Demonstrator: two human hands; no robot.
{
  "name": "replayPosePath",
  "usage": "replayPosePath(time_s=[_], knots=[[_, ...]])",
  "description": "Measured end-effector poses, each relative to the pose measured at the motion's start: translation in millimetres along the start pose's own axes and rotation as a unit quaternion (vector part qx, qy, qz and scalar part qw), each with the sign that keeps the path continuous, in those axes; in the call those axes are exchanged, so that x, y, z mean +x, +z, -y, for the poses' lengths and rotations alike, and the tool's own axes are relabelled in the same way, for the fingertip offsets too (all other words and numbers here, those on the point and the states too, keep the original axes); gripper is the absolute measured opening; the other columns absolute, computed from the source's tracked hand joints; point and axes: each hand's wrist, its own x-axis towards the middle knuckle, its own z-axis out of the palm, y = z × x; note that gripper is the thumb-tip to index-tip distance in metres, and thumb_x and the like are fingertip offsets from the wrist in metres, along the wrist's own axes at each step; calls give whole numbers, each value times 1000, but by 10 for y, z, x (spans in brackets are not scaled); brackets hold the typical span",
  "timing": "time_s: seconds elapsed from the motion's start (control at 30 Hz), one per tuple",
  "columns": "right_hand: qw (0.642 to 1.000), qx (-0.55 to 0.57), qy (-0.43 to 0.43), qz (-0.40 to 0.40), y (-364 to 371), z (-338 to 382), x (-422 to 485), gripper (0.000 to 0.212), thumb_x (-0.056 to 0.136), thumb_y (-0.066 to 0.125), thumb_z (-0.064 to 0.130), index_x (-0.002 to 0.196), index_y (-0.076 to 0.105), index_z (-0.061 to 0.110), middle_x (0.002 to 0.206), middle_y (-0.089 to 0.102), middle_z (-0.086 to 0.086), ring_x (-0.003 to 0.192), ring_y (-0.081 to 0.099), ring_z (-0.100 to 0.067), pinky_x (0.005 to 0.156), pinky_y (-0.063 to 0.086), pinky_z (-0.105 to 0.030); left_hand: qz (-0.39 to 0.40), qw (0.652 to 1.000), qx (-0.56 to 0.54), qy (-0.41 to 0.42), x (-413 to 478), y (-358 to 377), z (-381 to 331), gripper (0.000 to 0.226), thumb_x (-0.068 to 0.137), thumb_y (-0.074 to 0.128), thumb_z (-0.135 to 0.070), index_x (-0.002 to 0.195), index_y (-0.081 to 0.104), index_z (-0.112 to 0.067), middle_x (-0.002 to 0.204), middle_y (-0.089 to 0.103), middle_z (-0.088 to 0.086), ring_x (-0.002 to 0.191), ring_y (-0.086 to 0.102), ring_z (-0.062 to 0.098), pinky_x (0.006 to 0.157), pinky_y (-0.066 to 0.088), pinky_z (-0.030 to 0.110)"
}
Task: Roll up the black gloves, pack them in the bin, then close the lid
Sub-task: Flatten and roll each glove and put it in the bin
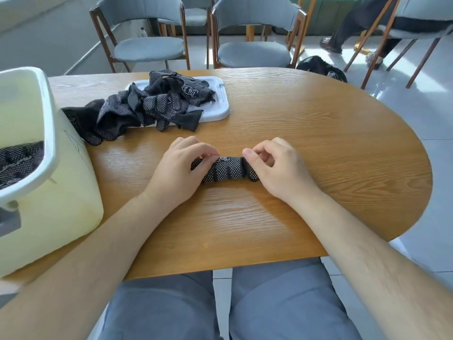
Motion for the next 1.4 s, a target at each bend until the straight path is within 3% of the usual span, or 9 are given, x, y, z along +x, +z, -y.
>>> replayPosePath(time_s=[0.23,0.4,0.53,0.67,0.77,0.9,1.0,1.1,1.4], knots=[[1000,13,7,-21,-24,83,-133,36,105,45,52,99,71,27,62,64,4,65,64,-11,66,53,-36,38,995,86,28,-165,-72,24,57,78,62,-74,110,71,-28,98,58,-16,101,52,12,86,43,35],[987,47,110,105,-143,257,-142,27,104,47,48,120,64,33,64,73,13,62,68,-3,73,55,-28,15,995,97,35,-155,-42,26,54,80,60,-71,108,72,-27,95,61,-13,99,56,16,81,46,35],[902,252,260,233,-197,504,-43,36,105,50,46,121,58,14,83,79,-9,68,77,-25,41,41,-22,9,996,90,28,-178,-36,9,51,82,60,-69,106,72,-26,93,61,-13,95,57,15,79,46,34],[877,326,276,218,-127,585,-13,31,106,54,34,122,58,7,93,79,-13,83,79,-28,53,53,-28,8,998,55,22,-235,-83,-63,52,83,64,-64,118,70,-26,105,59,-10,103,52,14,90,48,35],[871,356,267,207,-102,579,-9,26,106,56,25,122,58,5,101,78,-15,85,79,-29,63,58,-33,-50,995,-5,-81,-428,-240,-262,55,85,71,-54,133,58,-31,108,54,-9,99,49,8,91,38,15],[875,367,245,198,-131,583,-9,24,105,57,25,121,60,7,104,78,-11,86,78,-26,63,57,-32,28,912,-244,-330,-503,-381,-526,61,93,63,-49,144,34,-33,77,72,1,63,68,13,56,49,27],[877,376,232,188,-166,613,-17,23,105,58,25,120,62,8,103,79,-8,87,78,-25,62,56,-30,52,781,-462,-416,-396,-337,-581,67,96,64,-42,151,26,-31,90,77,14,73,75,29,51,54,31],[878,379,224,187,-202,621,-25,23,104,60,26,120,62,10,104,79,-6,86,78,-23,61,56,-30,17,720,-541,-434,-259,-299,-554,68,89,70,-41,145,35,-28,105,76,14,90,76,30,57,58,31],[864,411,216,194,-402,612,22,23,99,67,25,114,72,8,105,79,-7,85,74,-17,62,55,-30,8,760,-499,-416,-10,-399,-656,22,95,68,-28,110,72,-13,101,77,3,85,69,16,70,53,27]])
